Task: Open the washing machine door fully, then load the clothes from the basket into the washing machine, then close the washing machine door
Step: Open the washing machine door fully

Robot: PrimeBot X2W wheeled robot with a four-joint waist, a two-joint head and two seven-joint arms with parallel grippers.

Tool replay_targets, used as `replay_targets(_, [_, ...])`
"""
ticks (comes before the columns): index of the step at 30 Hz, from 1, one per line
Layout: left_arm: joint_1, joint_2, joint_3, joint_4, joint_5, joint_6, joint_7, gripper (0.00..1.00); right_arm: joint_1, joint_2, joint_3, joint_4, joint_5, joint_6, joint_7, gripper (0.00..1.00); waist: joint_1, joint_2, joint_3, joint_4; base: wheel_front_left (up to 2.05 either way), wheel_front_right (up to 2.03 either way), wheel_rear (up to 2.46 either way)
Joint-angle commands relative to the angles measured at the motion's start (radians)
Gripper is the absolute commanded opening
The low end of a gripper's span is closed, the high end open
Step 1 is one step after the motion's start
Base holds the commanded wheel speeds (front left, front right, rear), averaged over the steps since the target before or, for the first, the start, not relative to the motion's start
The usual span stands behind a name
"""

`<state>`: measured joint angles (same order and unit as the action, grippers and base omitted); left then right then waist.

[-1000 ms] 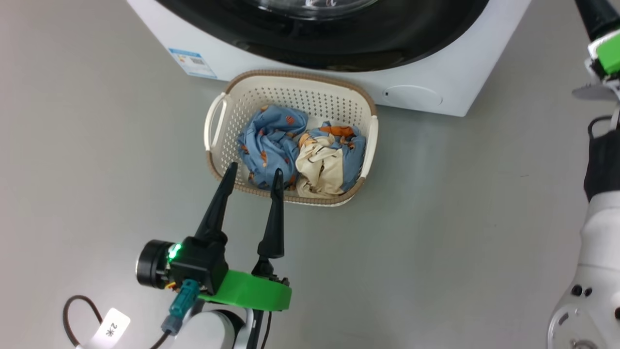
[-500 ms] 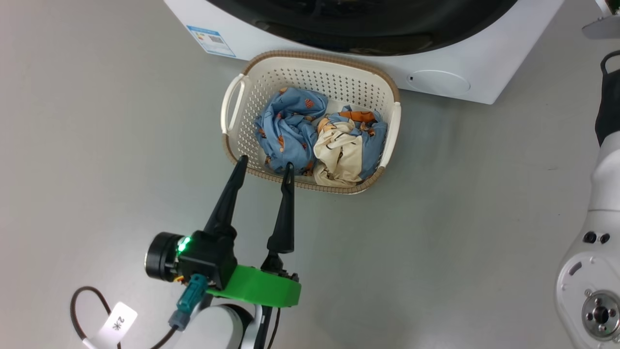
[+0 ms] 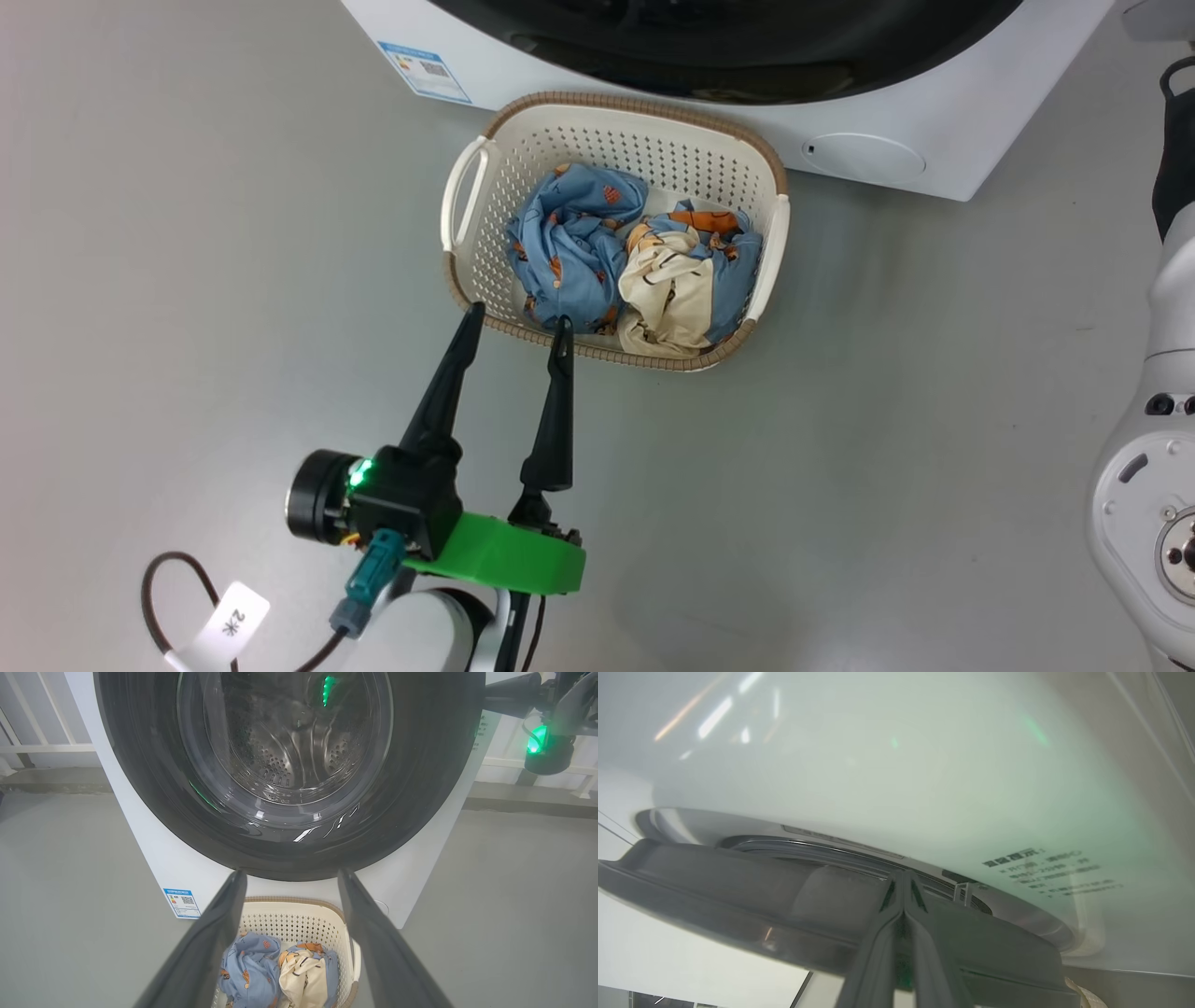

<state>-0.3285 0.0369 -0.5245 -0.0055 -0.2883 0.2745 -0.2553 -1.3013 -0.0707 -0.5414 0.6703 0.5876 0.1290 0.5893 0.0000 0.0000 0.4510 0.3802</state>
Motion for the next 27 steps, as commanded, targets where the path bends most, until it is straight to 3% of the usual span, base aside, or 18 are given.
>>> replay_targets(1, [-0.012, 0.013, 0.026, -0.022, -0.011, 0.005, -0.006, 1.0, -0.047, 0.02, 0.01, -0.017, -0.011, 0.002, 0.006, 0.0, 0.0, 0.0, 0.001, 0.0, 0.0, 0.0, 0.0])
replay_targets(12, [-0.011, 0.013, 0.026, -0.018, -0.002, 0.005, -0.006, 1.0, -0.082, 0.02, 0.009, 0.082, -0.029, 0.002, 0.048, 0.0, 0.0, 0.0, -0.003, -0.003, 0.0, 0.0, 0.0])
replay_targets(27, [-0.003, 0.013, 0.03, -0.013, 0.012, 0.0, -0.006, 1.0, -0.04, 0.02, 0.036, 0.108, -0.005, 0.002, 0.084, 0.0, 0.0, 0.0, -0.024, -0.017, 0.0, 0.0, 0.0])
